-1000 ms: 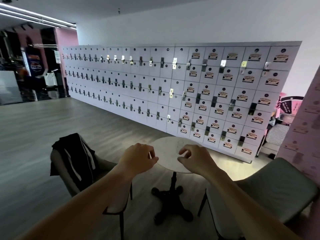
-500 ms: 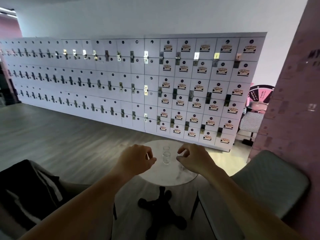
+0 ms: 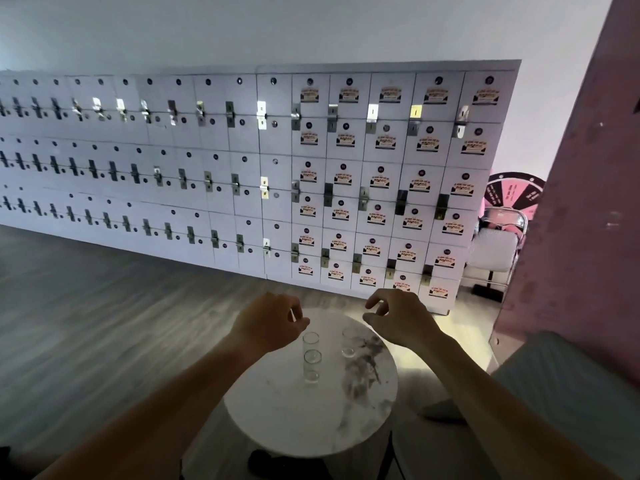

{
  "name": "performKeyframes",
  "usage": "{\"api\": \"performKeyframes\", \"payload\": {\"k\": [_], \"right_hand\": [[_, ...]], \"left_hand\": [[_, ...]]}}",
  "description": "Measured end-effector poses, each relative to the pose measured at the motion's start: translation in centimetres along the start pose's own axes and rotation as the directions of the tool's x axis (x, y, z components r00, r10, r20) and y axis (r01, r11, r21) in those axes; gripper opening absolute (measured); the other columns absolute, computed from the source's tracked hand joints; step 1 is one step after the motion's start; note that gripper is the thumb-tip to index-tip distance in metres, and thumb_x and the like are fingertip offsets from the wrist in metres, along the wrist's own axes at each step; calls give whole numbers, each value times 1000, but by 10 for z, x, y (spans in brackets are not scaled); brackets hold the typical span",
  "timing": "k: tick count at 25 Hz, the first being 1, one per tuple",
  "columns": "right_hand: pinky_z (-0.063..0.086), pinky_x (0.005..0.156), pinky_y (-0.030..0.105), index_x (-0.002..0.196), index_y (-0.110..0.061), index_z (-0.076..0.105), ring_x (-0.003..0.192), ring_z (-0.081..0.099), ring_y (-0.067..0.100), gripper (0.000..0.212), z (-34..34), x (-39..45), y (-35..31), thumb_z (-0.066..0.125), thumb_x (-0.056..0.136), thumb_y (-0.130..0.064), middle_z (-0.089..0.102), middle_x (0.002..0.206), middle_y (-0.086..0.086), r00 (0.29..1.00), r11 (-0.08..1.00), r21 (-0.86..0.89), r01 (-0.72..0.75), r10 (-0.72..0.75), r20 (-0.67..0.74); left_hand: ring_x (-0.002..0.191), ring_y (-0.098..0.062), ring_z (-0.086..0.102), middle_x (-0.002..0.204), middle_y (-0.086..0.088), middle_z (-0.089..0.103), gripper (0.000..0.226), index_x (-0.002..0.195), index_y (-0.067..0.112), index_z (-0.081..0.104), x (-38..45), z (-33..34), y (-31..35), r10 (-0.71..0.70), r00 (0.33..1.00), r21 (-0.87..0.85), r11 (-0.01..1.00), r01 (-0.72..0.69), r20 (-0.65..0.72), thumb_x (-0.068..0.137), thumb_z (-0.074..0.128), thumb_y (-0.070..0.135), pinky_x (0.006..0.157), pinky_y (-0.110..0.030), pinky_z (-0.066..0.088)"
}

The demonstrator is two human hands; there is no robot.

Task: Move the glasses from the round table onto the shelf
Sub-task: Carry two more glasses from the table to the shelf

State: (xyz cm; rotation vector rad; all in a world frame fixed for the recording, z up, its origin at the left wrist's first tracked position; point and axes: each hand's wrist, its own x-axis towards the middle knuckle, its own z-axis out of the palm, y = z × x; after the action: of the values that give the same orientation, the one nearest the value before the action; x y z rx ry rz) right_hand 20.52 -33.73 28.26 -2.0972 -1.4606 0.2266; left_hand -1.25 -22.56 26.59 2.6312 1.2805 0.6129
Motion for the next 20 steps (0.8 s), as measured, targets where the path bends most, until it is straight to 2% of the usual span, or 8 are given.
{"api": "performKeyframes", "payload": {"k": [3, 5, 10, 13, 17, 20], "right_hand": [[52, 69, 27, 101, -25, 69, 76, 66, 13, 24, 19, 35, 16, 72, 80, -36, 71, 88, -3, 998, 999, -6, -34, 34, 55], [57, 75, 32, 102, -25, 69, 79, 67, 15, 24, 40, 59, 28, 71, 80, -37, 72, 92, -2, 994, 998, -17, -60, 62, 93], [57, 83, 35, 105, -26, 69, 87, 68, 17, 23, 98, 111, 61, 65, 83, -33, 72, 101, 0, 972, 992, -53, -114, 123, 202], [54, 81, 30, 103, -25, 70, 89, 67, 17, 21, 137, 147, 79, 64, 84, -33, 72, 105, 0, 964, 985, -110, -131, 153, 220], [55, 88, 36, 109, -24, 68, 91, 66, 17, 26, 200, 186, 99, 64, 86, -34, 69, 110, 3, 923, 977, -143, -159, 198, 329], [51, 88, 34, 109, -28, 66, 98, 63, 20, 26, 260, 207, 113, 62, 85, -37, 64, 114, 2, 890, 966, -159, -202, 249, 381]], "left_hand": [[72, -8, 67, 78, 10, 74, 19, 82, 27, 71, 35, 30, -12, -3, 999, -1, 1000, 3, 42, 83, 67, 46, 70, -27, 55], [72, -8, 67, 78, 11, 73, 20, 81, 28, 71, 60, 53, -26, -15, 997, 3, 1000, 15, 79, 83, 66, 47, 74, -29, 57], [78, -11, 69, 83, 10, 74, 13, 85, 27, 72, 116, 120, -75, -32, 977, -11, 999, 36, 213, 84, 68, 39, 76, -32, 57], [83, -13, 70, 90, 6, 75, 12, 88, 27, 73, 155, 169, -114, -65, 948, 4, 998, 67, 313, 85, 68, 37, 80, -34, 57], [98, -19, 65, 110, 0, 66, 19, 101, 27, 69, 196, 235, -153, -40, 904, 2, 999, 43, 426, 86, 67, 38, 89, -37, 53], [107, -23, 63, 123, -2, 58, 29, 113, 30, 64, 216, 288, -177, -28, 871, -32, 998, 50, 490, 85, 68, 38, 92, -38, 51]]}}
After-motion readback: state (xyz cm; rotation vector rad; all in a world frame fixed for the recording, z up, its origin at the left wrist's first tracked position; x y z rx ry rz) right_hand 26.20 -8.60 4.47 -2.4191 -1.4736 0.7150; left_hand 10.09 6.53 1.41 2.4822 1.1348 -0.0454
